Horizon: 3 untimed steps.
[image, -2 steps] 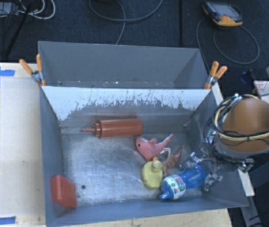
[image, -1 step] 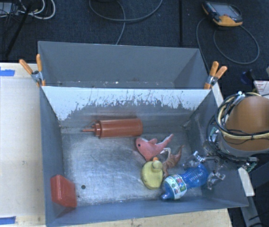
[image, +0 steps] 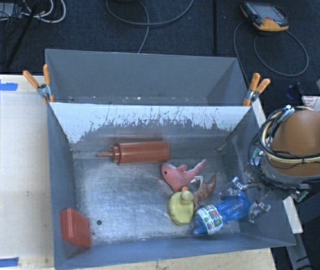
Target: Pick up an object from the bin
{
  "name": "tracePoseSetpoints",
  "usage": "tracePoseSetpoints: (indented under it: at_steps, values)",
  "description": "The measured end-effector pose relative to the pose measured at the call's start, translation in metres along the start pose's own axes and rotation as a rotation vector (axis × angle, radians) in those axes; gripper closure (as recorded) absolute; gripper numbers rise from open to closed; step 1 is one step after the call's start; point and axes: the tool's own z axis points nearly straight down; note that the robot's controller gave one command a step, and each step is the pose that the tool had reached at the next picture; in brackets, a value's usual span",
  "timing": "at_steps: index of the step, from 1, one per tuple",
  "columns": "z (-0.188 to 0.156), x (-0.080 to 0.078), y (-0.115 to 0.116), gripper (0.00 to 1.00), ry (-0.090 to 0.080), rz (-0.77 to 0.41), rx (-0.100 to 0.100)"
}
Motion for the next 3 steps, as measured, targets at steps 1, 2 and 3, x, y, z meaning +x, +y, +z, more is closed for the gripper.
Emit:
tracePoseSetpoints:
  at_steps: [1,2,3]
  values:
    - [-0.0067,-0.0003,0.0005,1.0,0.0,0.0,0.0]
    - [-0.012,-0.0005,0.0006,1.0,0.001,0.0,0.0]
    - [-0.0152,-0.0008,0.0008,1.0,0.002,0.0,-0.001]
